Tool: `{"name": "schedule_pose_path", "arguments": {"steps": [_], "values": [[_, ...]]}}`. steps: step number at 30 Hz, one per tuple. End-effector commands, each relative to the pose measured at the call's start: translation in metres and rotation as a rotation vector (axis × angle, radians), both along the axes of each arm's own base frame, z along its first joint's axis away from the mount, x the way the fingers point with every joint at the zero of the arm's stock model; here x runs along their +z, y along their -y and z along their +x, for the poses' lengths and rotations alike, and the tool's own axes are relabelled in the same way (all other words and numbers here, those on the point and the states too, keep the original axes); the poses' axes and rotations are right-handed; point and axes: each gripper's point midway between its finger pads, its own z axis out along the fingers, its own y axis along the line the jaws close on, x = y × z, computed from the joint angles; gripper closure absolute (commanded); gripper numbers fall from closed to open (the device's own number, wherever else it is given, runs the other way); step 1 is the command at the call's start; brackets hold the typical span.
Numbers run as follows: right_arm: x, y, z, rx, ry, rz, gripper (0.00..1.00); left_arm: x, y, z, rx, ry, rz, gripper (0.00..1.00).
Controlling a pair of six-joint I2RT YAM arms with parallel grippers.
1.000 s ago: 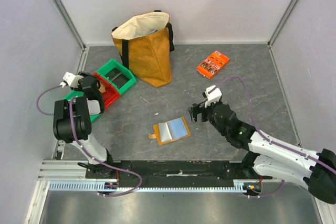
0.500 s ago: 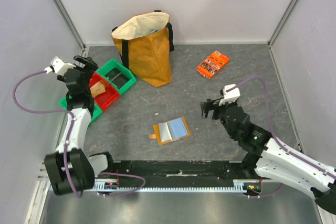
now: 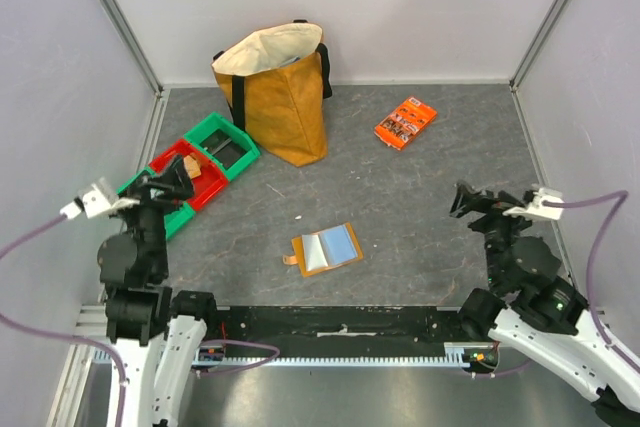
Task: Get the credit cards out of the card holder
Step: Reset both arms
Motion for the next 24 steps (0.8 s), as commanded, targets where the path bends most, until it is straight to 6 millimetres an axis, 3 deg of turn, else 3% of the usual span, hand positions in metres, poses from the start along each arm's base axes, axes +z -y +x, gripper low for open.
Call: {"name": "schedule_pose_path", "arguments": {"steps": [1,4,6,9,24], "values": [[0.014,0.042,-0.017,-0.130,0.042,0.019,0.02,-0.010,-0.019,-0.040,0.095,0.068,0.070,0.04],[0.011,0.053,-0.023,-0.153,0.059,0.036,0.02,-0.010,-0.022,-0.065,0.105,0.166,0.104,0.04],[0.008,0.056,-0.025,-0.158,0.064,0.041,0.02,-0.017,-0.022,-0.070,0.101,0.173,0.108,0.04],[0.009,0.060,-0.027,-0.168,0.071,0.045,0.02,-0.027,-0.016,-0.066,0.068,0.132,0.139,0.04],[0.007,0.072,-0.033,-0.212,0.080,0.061,0.02,-0.036,-0.009,-0.063,0.022,0.095,0.155,0.04]]}}
